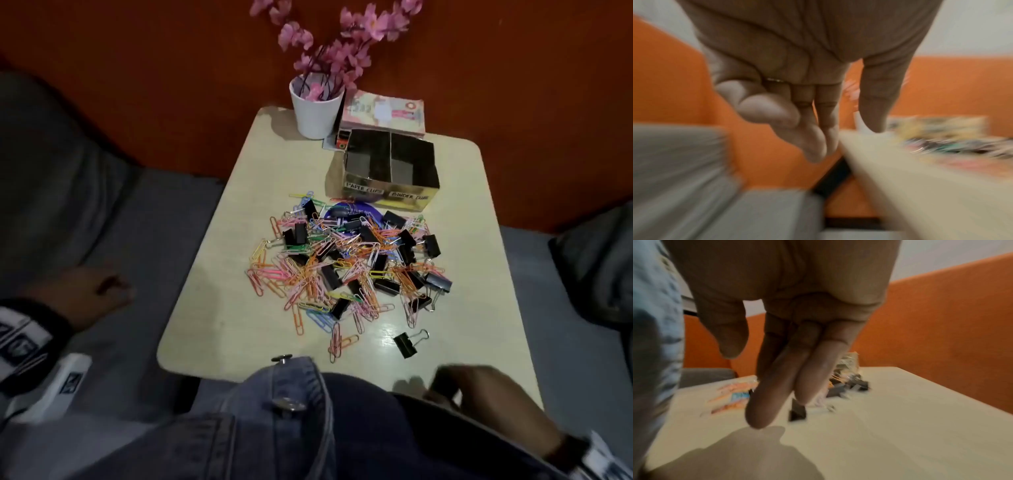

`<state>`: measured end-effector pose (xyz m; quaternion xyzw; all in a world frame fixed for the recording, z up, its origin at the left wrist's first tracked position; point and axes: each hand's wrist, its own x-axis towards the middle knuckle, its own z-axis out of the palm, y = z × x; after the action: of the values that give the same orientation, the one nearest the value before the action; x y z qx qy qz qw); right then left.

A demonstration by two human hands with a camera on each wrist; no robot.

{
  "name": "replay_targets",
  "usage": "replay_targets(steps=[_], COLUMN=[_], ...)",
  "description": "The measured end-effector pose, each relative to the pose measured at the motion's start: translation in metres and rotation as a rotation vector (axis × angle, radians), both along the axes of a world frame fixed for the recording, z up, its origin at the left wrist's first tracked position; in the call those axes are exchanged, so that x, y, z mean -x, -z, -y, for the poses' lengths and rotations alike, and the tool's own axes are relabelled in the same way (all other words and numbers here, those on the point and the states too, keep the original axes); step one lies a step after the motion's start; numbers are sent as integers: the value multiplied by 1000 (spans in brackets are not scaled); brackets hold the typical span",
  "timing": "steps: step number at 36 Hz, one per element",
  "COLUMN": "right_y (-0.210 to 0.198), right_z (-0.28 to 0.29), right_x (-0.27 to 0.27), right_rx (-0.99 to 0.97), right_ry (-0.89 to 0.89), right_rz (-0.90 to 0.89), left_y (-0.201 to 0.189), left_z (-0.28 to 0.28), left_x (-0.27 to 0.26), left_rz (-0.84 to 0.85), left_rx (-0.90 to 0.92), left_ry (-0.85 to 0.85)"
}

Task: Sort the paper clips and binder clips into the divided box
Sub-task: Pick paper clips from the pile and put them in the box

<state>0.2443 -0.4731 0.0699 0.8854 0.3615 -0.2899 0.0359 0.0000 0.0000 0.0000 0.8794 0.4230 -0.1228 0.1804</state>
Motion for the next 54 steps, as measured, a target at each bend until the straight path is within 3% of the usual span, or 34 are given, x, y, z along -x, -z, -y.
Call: replay_targets(steps=[4, 10, 22, 26, 40, 46, 50, 54], right_y=[2, 32, 61, 56, 57, 52, 41, 36], right_z=[-74, -121, -135, -140, -147, -144, -135, -125], right_x=[-13, -14, -33, -41, -52, -60, -67, -80], right_rx=[-111, 27, -59, -37, -77, -138, -332, -496], right_ry=[-118, -209, -19, 74, -74, -37, 195, 466], right_rz=[161, 320, 326, 221, 264, 185, 6, -296], left_y=[-37, -23, -19, -20, -21, -19, -18, -19], left_z=[58, 107, 147, 157, 170, 163, 160, 164], left_x=[-73, -120, -165, -182, -209, -213, -207, -194], left_rz=[-49, -146, -67, -90, -110, -112, -41, -104], left_rx=[-39, -38, -25, -19, -74, -15, 42, 51], left_ry=[235, 563, 619, 639, 732, 696, 648, 687])
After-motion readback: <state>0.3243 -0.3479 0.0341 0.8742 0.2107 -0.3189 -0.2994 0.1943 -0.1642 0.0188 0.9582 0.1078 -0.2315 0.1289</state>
